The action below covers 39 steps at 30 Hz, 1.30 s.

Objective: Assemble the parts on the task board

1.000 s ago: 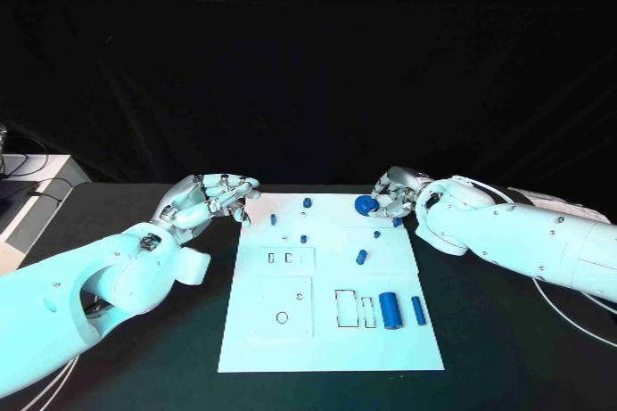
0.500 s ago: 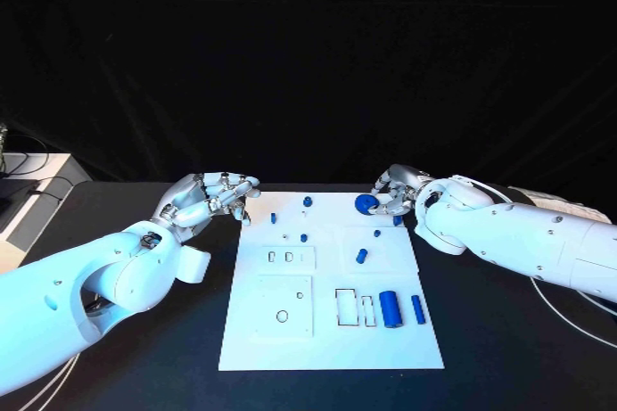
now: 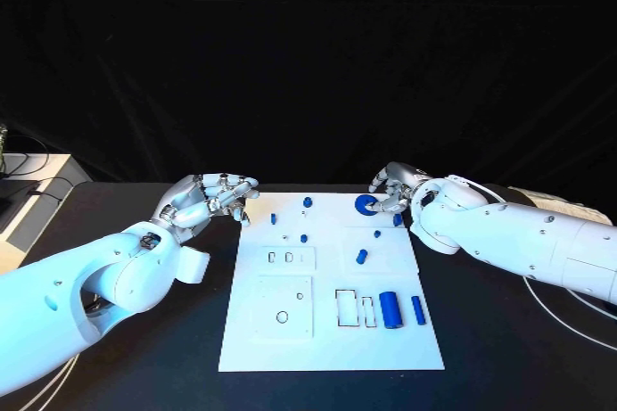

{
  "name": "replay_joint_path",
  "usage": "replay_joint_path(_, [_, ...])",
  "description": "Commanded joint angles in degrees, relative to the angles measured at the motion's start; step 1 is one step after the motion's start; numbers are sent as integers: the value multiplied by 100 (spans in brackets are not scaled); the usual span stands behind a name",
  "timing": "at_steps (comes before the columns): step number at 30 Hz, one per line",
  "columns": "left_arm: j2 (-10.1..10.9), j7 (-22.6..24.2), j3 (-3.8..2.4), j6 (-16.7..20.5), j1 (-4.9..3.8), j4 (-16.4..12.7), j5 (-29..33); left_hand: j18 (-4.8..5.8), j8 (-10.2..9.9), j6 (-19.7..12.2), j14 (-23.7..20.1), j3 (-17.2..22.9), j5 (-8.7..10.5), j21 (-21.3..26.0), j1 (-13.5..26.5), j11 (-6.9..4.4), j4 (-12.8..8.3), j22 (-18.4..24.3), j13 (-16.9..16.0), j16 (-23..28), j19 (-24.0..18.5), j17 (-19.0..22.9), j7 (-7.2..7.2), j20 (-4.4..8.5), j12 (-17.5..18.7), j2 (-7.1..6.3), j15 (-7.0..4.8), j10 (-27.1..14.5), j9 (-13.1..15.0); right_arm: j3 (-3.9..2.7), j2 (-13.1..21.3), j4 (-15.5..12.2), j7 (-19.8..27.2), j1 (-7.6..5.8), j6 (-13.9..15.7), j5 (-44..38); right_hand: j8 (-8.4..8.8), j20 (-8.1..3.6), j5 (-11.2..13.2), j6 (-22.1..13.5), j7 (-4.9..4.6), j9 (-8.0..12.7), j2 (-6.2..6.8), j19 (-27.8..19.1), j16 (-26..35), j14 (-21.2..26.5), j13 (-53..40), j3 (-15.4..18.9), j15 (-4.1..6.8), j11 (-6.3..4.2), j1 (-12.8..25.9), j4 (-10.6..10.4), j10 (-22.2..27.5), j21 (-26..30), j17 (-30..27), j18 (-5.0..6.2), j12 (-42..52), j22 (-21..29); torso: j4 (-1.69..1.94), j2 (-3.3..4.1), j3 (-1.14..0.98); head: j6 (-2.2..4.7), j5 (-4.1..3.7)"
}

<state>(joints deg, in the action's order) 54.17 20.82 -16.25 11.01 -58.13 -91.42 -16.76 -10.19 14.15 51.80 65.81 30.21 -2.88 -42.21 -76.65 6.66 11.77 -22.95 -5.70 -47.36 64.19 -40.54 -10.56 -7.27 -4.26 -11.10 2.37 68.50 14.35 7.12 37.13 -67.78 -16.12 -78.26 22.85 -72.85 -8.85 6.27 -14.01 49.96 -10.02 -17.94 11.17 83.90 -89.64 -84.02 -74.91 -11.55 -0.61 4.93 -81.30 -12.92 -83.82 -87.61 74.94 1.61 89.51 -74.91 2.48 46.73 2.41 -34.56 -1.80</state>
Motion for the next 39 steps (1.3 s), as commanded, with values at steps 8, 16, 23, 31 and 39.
replay_joint_path(8, [-10, 2, -4, -95, -2, -8, -21, -22, -27, -31, 0, 13, -3, -39, 35, -10, -19, -12, -8, -40, -15, -9, -8, -6, 8, 0, -15, -17, 6, 1, -109, 108, -65, 44, -279, -62, -34, 45, -29, 47, -2, -7, 16, 470, -33, -595, -1469, 6, -30, 29, -39, -59, -579, -3, 1494, -86, 13, -1213, 5, 4, 2, -62, 35])
replay_joint_path(16, [2, -2, -4, -89, -2, -8, -21, -22, -27, -31, 0, 13, -3, -39, 35, -10, -19, -12, -8, -40, -15, -9, -8, -6, 8, 0, -15, -17, 6, 2, -112, 131, -91, 51, -380, -89, -48, 44, -60, 69, 3, -11, 1, 477, -36, -598, -1481, -23, -28, 25, -65, -71, -590, -17, 1506, -91, 24, -1230, -7, 1, 1, -78, 40])
replay_joint_path(23, [3, -3, -4, -89, -2, -7, -22, -22, -27, -31, 0, 13, -3, -39, 35, -10, -19, -12, -8, -40, -15, -9, -8, -6, 8, 0, -15, -17, 6, 3, -115, 147, -85, 52, -480, -90, -85, 35, -260, 140, 15, -18, -43, 476, -36, -598, -1492, -161, -16, 11, -144, -97, -601, -20, 1506, -91, 34, -1236, -2, 1, 3, -75, 34])
replay_joint_path(31, [7, -3, -4, -89, -2, -6, -22, -22, -31, -36, -2, 15, -2, -53, 37, -8, -20, -22, -9, -43, -22, -10, -10, -6, 10, 2, -14, -23, 7, 6, -118, 145, -18, 54, -414, -90, -134, 9, -250, 353, 50, 1, -197, 476, -36, -598, -1509, -860, 16, -23, -230, -91, -618, -28, 1506, -93, 49, -1252, 1, -2, 2, -74, 36])
replay_joint_path(39, [9, -3, -4, -91, -2, -3, -22, -22, -31, -36, -2, 15, -2, -53, 37, -8, -20, -22, -9, -43, -22, -10, -10, -6, 10, 2, -14, -23, 7, 6, -86, 6, 92, 58, -36, -369, -160, -12, -196, 460, 75, 1, -126, 488, -36, -598, -1509, -1160, 40, -46, -174, 6, -618, -47, 1506, -99, 49, -1278, -2, 1, 4, -62, 43])
